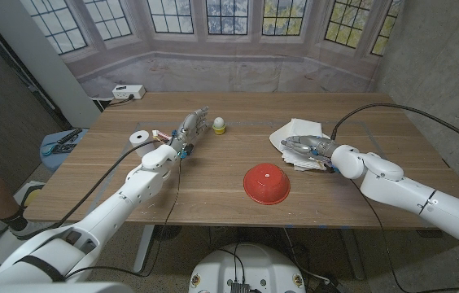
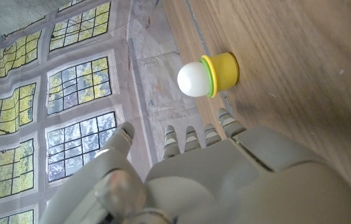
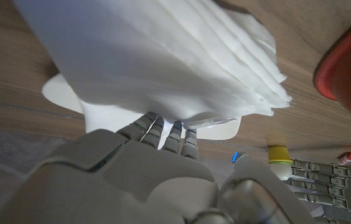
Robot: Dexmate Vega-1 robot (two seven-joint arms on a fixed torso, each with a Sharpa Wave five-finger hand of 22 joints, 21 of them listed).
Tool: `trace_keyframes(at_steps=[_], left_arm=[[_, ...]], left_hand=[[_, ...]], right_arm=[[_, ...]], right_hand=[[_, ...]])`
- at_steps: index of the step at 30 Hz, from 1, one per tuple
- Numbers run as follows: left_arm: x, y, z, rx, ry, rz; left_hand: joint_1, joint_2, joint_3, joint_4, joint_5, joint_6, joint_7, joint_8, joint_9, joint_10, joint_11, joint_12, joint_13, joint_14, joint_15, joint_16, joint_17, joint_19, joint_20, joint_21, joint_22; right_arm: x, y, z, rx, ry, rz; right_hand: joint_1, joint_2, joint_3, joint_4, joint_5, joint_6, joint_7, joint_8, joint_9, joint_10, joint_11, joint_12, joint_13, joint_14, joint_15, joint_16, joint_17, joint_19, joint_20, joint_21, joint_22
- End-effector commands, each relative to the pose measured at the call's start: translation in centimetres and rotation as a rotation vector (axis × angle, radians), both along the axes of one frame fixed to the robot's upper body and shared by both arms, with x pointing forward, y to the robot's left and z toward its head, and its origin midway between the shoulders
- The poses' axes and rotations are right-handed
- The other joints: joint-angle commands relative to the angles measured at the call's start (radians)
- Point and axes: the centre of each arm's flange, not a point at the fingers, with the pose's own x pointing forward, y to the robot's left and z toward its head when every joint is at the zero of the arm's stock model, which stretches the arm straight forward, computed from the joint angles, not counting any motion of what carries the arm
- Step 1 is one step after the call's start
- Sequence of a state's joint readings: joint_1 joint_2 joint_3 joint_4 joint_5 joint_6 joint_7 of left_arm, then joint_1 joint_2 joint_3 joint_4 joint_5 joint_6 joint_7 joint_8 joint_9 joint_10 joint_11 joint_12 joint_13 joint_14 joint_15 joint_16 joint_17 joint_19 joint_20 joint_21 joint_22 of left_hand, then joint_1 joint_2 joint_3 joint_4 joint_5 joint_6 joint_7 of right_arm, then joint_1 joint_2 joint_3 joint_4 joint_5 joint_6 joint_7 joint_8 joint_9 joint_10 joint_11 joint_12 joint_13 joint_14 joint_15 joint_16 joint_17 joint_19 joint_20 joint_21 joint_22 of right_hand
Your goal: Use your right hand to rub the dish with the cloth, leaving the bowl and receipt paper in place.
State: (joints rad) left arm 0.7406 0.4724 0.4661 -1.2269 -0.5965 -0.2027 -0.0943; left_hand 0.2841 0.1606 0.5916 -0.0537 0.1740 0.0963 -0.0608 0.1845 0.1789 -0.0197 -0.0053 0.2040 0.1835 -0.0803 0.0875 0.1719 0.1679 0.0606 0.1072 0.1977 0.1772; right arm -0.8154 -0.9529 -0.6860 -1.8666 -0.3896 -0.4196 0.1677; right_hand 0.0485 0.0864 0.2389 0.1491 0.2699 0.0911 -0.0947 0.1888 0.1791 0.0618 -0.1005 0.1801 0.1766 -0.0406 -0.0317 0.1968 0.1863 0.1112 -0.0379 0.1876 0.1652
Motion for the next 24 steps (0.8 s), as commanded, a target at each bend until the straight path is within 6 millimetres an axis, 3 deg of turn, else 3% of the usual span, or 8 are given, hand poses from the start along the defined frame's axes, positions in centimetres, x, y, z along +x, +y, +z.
trace_keyframes(at_steps=[1,24], left_arm=[[-0.24,-0.03,-0.15,0.002,0.003,-0.002],[-1.05,0.93,-0.46,-0.004,-0.003,-0.001]], left_hand=[[-0.002,0.002,0.009,0.003,0.002,0.0,0.0,0.002,0.005,0.002,0.0,0.003,0.005,0.003,0.003,0.006,0.001,-0.004,0.0,0.003,0.003],[-0.002,0.002,0.01,0.002,0.002,0.0,-0.001,0.002,0.005,0.002,-0.001,0.003,0.005,0.003,0.004,0.006,0.001,-0.004,0.0,0.004,0.003]], right_arm=[[-0.05,-1.1,-0.16,0.016,0.009,-0.025],[-0.79,-0.87,0.65,0.016,-0.013,-0.038]], right_hand=[[-0.005,0.05,0.007,0.0,0.005,-0.002,0.0,0.001,0.003,0.004,0.001,0.006,0.004,0.009,-0.024,0.002,0.003,0.012,-0.035,0.004,0.002],[-0.005,0.048,0.01,-0.001,0.005,-0.002,0.0,0.001,0.003,0.007,0.001,0.007,0.004,0.013,-0.025,0.002,0.003,0.017,-0.035,0.004,0.002]])
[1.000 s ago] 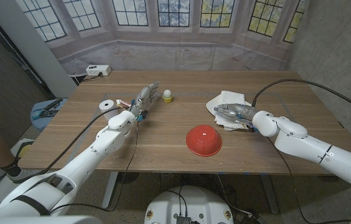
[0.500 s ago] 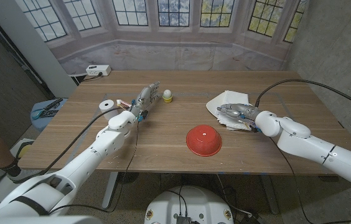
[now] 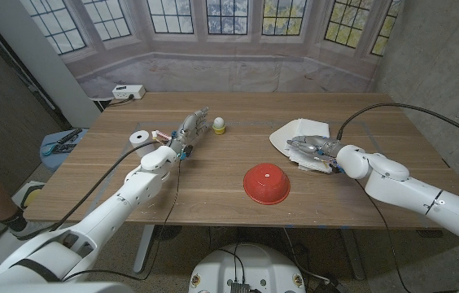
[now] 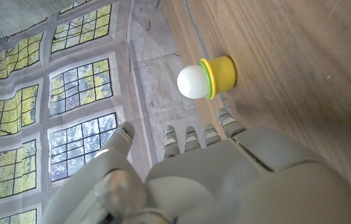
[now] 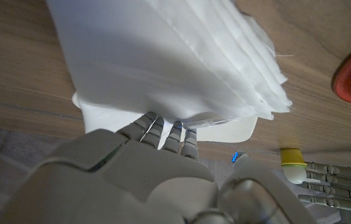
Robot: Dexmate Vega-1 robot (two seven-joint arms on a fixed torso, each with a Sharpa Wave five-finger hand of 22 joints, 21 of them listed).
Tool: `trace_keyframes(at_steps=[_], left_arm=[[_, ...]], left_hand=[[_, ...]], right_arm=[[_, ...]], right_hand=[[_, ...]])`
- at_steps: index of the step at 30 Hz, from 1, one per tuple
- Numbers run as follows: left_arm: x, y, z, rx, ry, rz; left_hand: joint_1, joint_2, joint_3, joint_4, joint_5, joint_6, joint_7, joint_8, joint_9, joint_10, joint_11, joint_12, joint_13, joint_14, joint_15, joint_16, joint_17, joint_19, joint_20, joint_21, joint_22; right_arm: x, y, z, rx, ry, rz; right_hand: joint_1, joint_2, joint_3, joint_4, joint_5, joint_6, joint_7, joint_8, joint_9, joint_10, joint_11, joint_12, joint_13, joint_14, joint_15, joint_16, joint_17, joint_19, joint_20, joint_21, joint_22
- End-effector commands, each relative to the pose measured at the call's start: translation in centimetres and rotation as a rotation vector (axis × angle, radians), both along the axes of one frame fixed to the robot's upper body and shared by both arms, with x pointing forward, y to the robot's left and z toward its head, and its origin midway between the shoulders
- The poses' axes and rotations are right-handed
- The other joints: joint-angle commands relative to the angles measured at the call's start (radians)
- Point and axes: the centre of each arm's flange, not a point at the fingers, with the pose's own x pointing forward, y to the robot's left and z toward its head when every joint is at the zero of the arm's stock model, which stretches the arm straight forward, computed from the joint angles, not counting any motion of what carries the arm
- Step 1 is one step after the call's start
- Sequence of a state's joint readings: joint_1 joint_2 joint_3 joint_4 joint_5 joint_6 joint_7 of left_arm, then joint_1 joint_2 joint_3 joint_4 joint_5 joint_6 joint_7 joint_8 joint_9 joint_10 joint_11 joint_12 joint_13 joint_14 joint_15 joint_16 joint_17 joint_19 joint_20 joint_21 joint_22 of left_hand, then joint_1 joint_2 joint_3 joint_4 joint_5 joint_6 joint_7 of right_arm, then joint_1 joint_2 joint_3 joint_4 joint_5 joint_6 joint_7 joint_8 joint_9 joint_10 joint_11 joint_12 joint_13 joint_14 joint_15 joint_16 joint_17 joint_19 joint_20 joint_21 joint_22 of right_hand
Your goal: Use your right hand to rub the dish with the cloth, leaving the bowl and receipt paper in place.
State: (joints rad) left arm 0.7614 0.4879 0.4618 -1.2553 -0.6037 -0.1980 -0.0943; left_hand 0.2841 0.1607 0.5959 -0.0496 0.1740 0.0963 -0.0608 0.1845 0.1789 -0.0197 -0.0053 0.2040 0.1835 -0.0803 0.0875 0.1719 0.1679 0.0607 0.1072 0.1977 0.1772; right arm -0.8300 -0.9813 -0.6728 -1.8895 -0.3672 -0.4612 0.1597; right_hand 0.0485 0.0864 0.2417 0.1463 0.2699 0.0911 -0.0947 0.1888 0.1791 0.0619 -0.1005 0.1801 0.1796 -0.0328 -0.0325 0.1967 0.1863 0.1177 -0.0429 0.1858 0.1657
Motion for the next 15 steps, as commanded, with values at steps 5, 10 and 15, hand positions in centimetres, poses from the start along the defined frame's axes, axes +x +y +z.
trace_keyframes(at_steps=[5,10,15], left_arm=[[-0.7,1.1,-0.2,-0.009,-0.002,0.008],[-0.7,1.2,-0.2,-0.01,-0.003,0.006],[-0.7,1.3,-0.2,-0.012,-0.001,0.004]], left_hand=[[-0.002,0.001,0.006,-0.002,0.002,0.0,0.0,0.002,0.005,0.002,-0.002,0.003,0.005,0.003,0.004,0.006,0.001,-0.004,0.0,0.004,0.003],[-0.002,0.001,0.006,-0.002,0.002,0.001,0.0,0.002,0.005,0.002,-0.001,0.003,0.005,0.003,0.003,0.006,0.001,-0.004,0.0,0.003,0.003],[-0.003,0.001,0.006,-0.002,0.002,0.001,0.0,0.002,0.005,0.002,-0.001,0.003,0.005,0.004,0.003,0.006,0.001,-0.004,0.001,0.004,0.003]], right_arm=[[-0.5,0.8,1.1,0.004,-0.031,0.013],[-0.9,1.3,1.7,0.006,-0.047,0.031],[-1.4,1.9,2.2,0.016,-0.062,0.051]], right_hand=[[-0.005,0.048,0.008,0.002,0.005,0.0,0.001,0.002,0.003,0.008,0.001,0.007,0.001,0.006,-0.025,0.002,0.003,0.013,-0.03,0.007,0.001],[-0.004,0.047,0.009,0.001,0.006,0.001,0.001,0.003,0.003,0.01,0.001,0.008,0.001,0.007,-0.024,0.002,0.003,0.014,-0.03,0.007,0.001],[-0.004,0.046,0.009,0.0,0.006,0.003,0.002,0.003,0.003,0.013,0.0,0.009,0.001,0.008,-0.026,0.002,0.003,0.015,-0.029,0.007,0.001]])
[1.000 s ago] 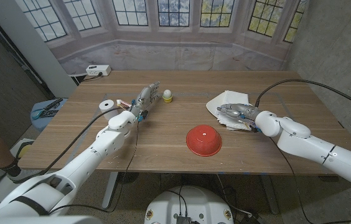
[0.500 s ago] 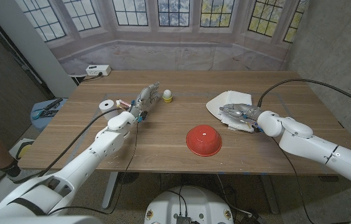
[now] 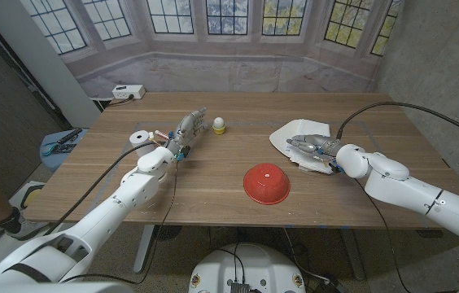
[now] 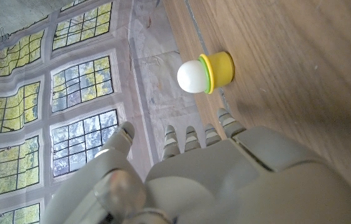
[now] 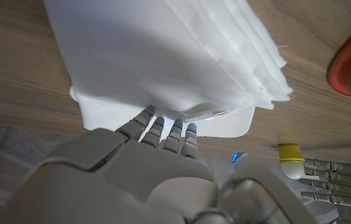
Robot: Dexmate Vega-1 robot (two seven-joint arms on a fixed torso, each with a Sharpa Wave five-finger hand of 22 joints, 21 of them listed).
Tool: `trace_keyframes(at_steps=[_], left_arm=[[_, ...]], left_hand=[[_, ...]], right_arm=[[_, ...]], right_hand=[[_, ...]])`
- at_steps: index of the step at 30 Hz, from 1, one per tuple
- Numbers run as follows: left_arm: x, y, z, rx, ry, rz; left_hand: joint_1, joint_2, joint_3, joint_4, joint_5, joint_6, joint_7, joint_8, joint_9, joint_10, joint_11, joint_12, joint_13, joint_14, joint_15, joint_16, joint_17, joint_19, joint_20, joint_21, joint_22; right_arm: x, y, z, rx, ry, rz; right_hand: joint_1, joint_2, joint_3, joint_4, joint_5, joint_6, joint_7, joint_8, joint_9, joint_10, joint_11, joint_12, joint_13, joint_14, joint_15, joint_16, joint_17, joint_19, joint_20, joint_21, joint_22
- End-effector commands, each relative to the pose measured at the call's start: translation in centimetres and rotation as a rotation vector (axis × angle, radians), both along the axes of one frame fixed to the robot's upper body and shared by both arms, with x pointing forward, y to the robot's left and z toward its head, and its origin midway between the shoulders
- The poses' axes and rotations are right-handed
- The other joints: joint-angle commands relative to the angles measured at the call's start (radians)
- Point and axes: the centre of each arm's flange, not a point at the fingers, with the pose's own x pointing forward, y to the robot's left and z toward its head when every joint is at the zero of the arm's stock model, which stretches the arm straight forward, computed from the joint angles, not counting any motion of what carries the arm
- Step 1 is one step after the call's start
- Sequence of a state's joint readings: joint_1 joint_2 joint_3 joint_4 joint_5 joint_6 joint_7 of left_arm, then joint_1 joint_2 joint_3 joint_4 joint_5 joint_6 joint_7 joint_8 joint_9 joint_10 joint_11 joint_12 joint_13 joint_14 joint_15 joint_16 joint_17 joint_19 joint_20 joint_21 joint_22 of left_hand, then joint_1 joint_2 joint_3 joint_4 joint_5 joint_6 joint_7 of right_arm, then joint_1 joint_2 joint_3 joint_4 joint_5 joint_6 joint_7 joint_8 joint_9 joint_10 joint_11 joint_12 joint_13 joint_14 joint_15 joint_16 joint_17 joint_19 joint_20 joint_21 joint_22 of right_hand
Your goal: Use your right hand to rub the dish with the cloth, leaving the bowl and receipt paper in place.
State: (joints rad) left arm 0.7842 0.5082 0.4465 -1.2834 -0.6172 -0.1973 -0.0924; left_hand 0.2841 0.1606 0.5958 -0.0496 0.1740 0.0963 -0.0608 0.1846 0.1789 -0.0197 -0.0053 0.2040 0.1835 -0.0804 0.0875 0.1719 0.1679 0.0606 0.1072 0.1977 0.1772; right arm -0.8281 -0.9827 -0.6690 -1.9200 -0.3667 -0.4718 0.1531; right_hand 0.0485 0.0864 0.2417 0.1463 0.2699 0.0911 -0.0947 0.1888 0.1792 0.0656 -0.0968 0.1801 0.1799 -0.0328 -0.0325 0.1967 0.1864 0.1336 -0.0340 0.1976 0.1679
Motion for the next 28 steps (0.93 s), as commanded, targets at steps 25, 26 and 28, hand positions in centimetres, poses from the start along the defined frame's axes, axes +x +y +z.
trace_keyframes(at_steps=[25,26,28], left_arm=[[0.0,0.7,0.3,-0.013,-0.002,0.003],[0.0,0.7,0.3,-0.016,-0.001,0.005],[0.1,0.8,0.1,-0.019,0.0,0.009]], left_hand=[[-0.001,0.003,0.008,-0.003,0.002,-0.003,-0.003,0.001,0.005,0.002,-0.001,0.002,0.005,0.004,0.002,0.005,0.001,-0.002,0.002,0.004,0.003],[-0.001,0.003,0.008,-0.003,0.002,-0.003,-0.003,0.001,0.005,0.002,-0.001,0.002,0.005,0.004,0.002,0.005,0.001,-0.001,0.002,0.004,0.003],[-0.001,0.002,0.008,-0.003,0.002,-0.002,-0.003,0.001,0.005,0.001,-0.001,0.002,0.005,0.003,0.002,0.005,0.001,-0.001,0.002,0.005,0.003]], right_arm=[[-1.1,2.5,3.5,0.04,-0.076,0.085],[-1.0,2.6,3.7,0.036,-0.078,0.091],[-0.9,2.6,4.0,0.04,-0.078,0.099]], right_hand=[[0.001,0.038,0.013,-0.005,0.005,0.01,0.035,0.004,0.002,0.02,0.024,0.01,0.0,0.018,-0.026,0.003,0.001,0.007,-0.041,-0.005,-0.001],[0.001,0.037,0.014,-0.006,0.005,0.011,0.037,0.005,0.002,0.022,0.028,0.011,0.0,0.019,-0.026,0.003,0.001,0.008,-0.042,-0.005,-0.001],[0.002,0.037,0.014,-0.006,0.005,0.013,0.038,0.005,0.002,0.023,0.028,0.011,0.0,0.022,-0.026,0.004,0.001,0.01,-0.043,-0.005,-0.001]])
